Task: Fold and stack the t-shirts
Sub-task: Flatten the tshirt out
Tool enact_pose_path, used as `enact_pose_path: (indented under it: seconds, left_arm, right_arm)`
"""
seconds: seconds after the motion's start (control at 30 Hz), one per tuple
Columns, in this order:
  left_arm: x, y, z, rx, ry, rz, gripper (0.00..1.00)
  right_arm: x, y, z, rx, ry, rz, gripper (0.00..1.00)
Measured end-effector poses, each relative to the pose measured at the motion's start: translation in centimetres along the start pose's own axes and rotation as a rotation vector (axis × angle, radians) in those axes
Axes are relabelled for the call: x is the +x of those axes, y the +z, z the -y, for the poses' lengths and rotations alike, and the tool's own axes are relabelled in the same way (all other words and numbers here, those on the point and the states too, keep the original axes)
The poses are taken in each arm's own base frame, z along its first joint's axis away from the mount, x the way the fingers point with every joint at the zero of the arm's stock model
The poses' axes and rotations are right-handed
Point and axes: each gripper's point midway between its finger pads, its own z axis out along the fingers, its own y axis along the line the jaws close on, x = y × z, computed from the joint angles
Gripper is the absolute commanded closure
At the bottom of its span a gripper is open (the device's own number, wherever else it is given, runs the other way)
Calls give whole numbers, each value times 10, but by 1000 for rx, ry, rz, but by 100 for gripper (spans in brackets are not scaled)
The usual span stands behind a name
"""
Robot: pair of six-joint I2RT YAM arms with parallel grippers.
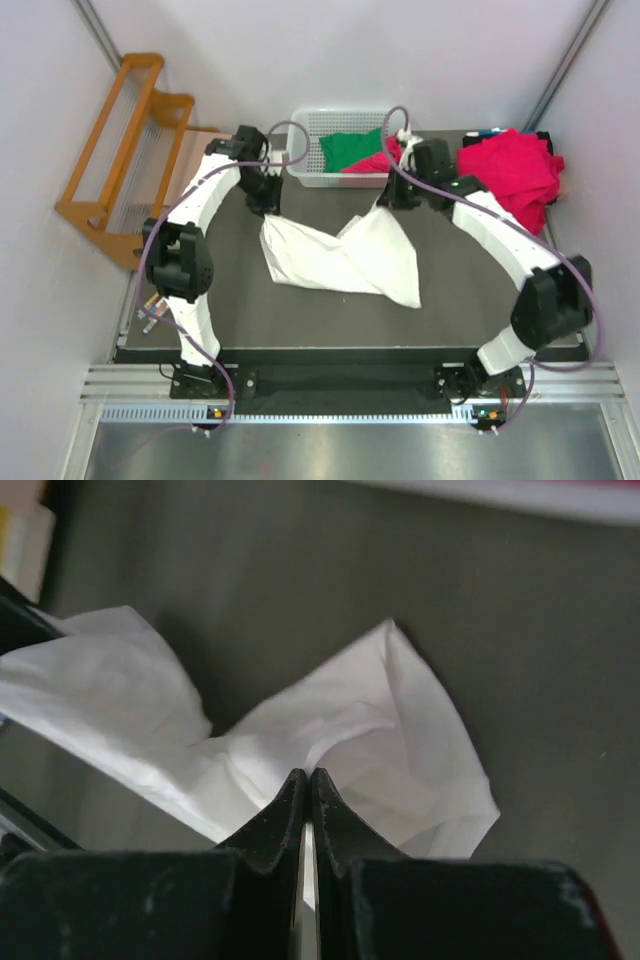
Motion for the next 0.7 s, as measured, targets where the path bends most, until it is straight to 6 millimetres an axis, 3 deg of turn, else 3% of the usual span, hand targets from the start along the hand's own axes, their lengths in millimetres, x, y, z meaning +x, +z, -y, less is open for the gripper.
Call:
enact_pose_path:
  seconds: [0.1, 0.17, 0.33, 0.5, 0.6, 0.7]
  left_arm:
    - [-34, -35, 8, -14, 42, 129, 100]
    - [-47, -59, 15, -22, 66, 202, 100]
    - [-50, -105, 27, -46, 106, 309, 100]
    - [-40, -138, 35, -64, 159, 373, 100]
    - [-26, -152, 39, -70, 200, 383, 96]
    - [-6, -153, 40, -65, 242, 343, 86]
  right_arm:
    - [-51, -54, -27, -40, -64, 191, 100]
    - [-71, -89, -42, -66, -95, 294, 100]
    - [-79, -136, -56, -89, -124, 399, 100]
    - [-57, -148, -50, -74, -115, 368, 100]
    - [-29, -148, -41, -59, -99, 299, 100]
    - [12, -150, -33, -62, -69, 209, 100]
